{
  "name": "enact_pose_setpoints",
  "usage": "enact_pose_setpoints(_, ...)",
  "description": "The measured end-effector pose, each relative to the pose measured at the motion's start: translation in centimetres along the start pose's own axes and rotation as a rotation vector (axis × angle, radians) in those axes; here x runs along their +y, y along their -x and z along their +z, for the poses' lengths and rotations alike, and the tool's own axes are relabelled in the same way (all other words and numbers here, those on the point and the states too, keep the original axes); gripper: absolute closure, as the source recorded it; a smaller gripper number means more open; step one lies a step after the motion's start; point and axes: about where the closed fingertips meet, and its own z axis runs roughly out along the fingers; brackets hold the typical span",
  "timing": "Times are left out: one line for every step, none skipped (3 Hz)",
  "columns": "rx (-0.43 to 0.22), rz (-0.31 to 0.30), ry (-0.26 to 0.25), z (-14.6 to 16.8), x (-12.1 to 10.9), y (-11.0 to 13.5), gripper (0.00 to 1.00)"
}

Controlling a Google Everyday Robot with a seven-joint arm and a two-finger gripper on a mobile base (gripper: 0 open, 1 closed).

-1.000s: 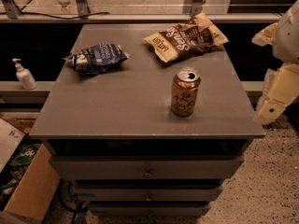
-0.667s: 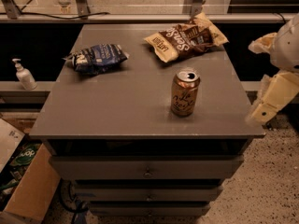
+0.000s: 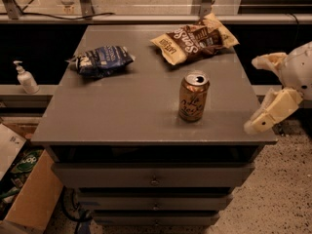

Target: Move orange can near blue chip bag

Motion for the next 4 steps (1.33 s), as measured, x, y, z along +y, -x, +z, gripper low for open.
enact_pose_setpoints(-0.165,0.012,0.046,1.9,-0.1,-0.5,0.00)
enact_pose_setpoints(-0.304,0.024,0.088,4.2,0.0,-1.2,0.00)
enact_pose_setpoints(-0.433,0.017,0.119,6.8,-0.9,-1.0,0.00)
enact_pose_setpoints(-0.549,0.006,0.137,9.7,-2.4,0.0,0.00)
